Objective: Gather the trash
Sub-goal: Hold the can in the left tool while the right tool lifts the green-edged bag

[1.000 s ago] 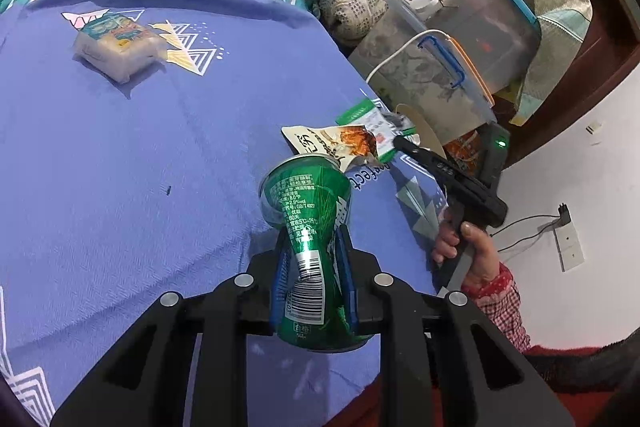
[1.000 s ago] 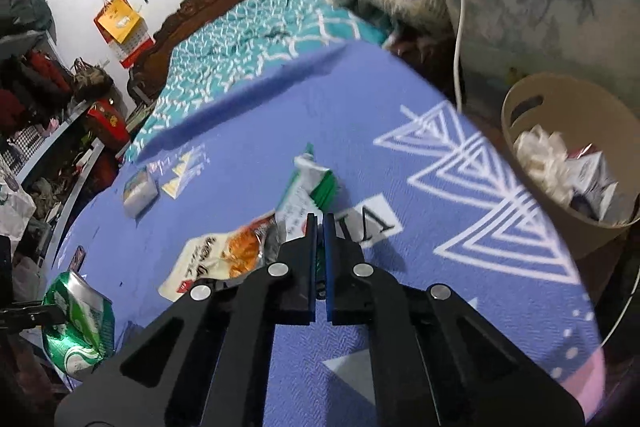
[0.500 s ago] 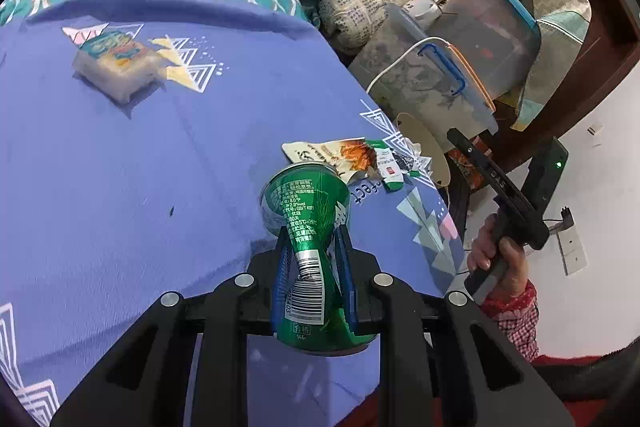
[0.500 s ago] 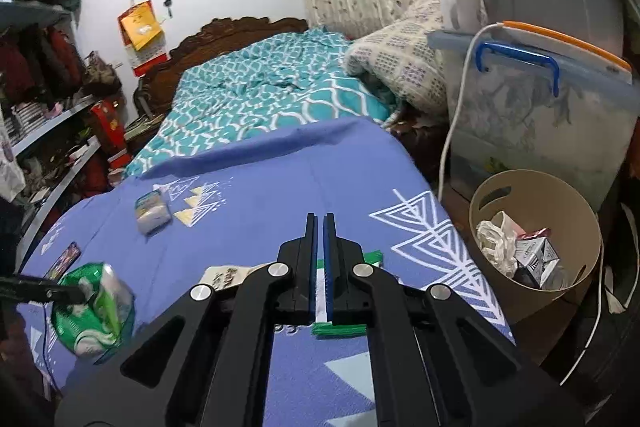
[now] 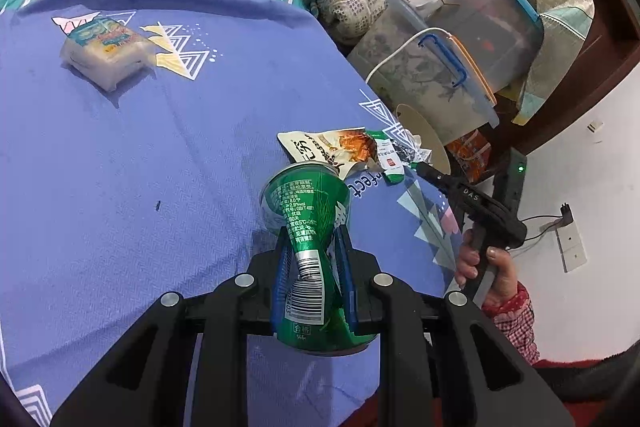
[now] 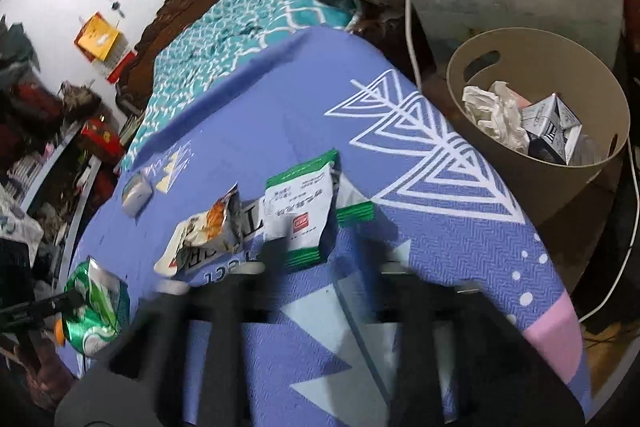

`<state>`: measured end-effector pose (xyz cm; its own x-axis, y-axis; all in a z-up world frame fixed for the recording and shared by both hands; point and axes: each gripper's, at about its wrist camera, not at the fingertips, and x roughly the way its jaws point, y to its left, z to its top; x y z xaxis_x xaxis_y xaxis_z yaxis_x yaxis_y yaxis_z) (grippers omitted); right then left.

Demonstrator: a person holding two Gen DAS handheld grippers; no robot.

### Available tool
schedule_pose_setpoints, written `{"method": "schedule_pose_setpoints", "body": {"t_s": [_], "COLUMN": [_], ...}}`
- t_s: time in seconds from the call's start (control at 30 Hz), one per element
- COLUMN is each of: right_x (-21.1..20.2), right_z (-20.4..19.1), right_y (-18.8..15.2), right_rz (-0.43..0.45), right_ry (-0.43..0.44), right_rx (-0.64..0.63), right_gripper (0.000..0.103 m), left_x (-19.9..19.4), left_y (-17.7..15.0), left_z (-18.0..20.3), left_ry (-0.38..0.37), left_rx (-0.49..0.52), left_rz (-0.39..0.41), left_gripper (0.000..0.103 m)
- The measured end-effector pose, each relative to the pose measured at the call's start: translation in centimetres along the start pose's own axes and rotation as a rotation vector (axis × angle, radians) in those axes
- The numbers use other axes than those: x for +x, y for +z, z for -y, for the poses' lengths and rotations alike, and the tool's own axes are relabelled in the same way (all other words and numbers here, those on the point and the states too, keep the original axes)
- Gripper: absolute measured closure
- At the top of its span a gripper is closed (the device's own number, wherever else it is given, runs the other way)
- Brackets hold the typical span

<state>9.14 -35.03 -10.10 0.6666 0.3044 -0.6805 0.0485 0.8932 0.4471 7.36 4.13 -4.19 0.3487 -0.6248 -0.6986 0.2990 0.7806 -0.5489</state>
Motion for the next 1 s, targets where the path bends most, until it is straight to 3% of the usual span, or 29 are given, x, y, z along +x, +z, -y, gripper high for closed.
{"method": "schedule_pose_setpoints", "body": {"t_s": [0.03, 0.1, 0.17, 0.3, 0.37, 0.47, 0.53, 0.6, 0.67, 0.83, 1.0], "right_x": [-0.3, -1.1, -1.3, -1.0, 0.4, 3.3, 5.1, 5.5, 5.4, 2.9, -0.5], "right_z": [-0.1, -0.9, -1.9, -2.0, -1.5, -1.5, -2.9, -5.1, -6.4, -5.6, -2.6], "right_y": [0.1, 0.4, 0.6, 2.0, 3.0, 3.3, 2.2, 0.8, -0.2, -0.6, 3.4], "right_rz": [0.018, 0.08, 0.087, 0.1, 0.068, -0.046, -0.111, -0.115, -0.121, -0.056, 0.032], "right_ry": [0.002, -0.011, -0.037, -0.068, -0.087, -0.084, -0.112, -0.155, -0.153, -0.118, -0.101], "right_rx": [0.007, -0.023, -0.092, -0.133, -0.158, -0.175, -0.265, -0.383, -0.44, -0.395, -0.299], "right_gripper": [0.017, 0.025, 0.03, 0.03, 0.03, 0.033, 0.048, 0.073, 0.087, 0.095, 0.095], "left_x": [0.0, 0.1, 0.2, 0.6, 0.8, 1.0, 1.1, 1.2, 1.3, 1.7, 2.1], "left_y": [0.0, 0.0, 0.0, 0.2, 0.3, 0.4, 0.4, 0.4, 0.5, 1.0, 2.2], "left_z": [0.0, -0.1, -0.2, -0.5, -0.6, -0.4, -0.3, -0.2, -0.2, 0.4, 2.2], "left_ry": [0.0, 0.0, 0.0, 0.0, 0.0, 0.001, 0.002, 0.005, 0.008, 0.004, 0.008], "left_rx": [-0.001, -0.001, -0.004, -0.012, -0.013, -0.013, -0.011, -0.012, -0.012, -0.005, 0.044], "left_rz": [0.0, -0.001, -0.004, -0.012, -0.016, -0.017, -0.016, -0.018, -0.022, -0.025, -0.021], "left_gripper": [0.082, 0.082, 0.082, 0.082, 0.082, 0.082, 0.082, 0.082, 0.082, 0.082, 0.082]}}
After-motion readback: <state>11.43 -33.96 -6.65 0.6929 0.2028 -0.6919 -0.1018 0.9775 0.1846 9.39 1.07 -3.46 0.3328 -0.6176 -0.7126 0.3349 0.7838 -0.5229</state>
